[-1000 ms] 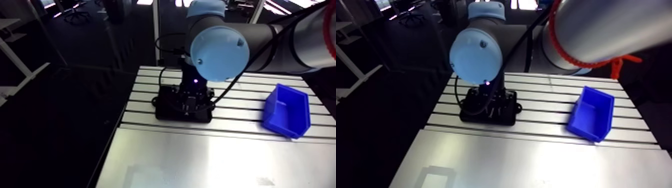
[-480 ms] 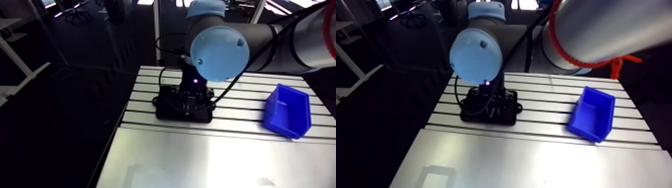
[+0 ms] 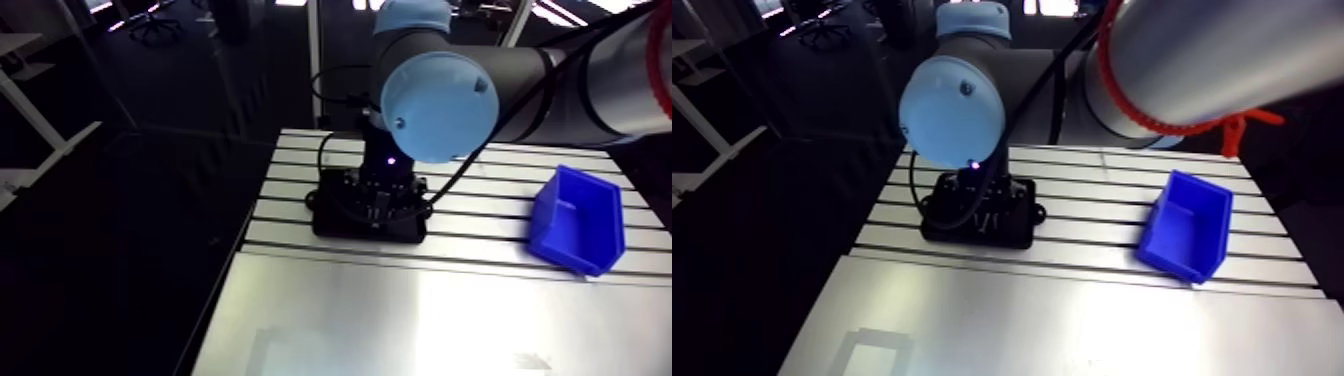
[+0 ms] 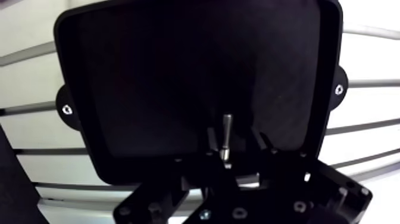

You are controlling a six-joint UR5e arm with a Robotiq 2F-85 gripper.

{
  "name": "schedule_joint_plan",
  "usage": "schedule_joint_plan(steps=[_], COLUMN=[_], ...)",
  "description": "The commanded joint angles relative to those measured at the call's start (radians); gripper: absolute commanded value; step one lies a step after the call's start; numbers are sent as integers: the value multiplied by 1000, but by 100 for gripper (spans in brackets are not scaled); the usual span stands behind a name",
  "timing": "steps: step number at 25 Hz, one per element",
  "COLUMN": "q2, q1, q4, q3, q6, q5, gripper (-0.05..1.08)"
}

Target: Pick up the M10 bolt from the tray and put it into the blue bin.

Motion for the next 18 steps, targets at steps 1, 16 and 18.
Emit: schedule_joint_plan(steps=[1, 16, 18], q2=[0, 2, 0], q1=[2, 2, 2], q4=[-8, -8, -8], q3=[0, 1, 1], q6=[-1, 2, 2], q5=[-1, -1, -1], gripper=[64, 83, 87])
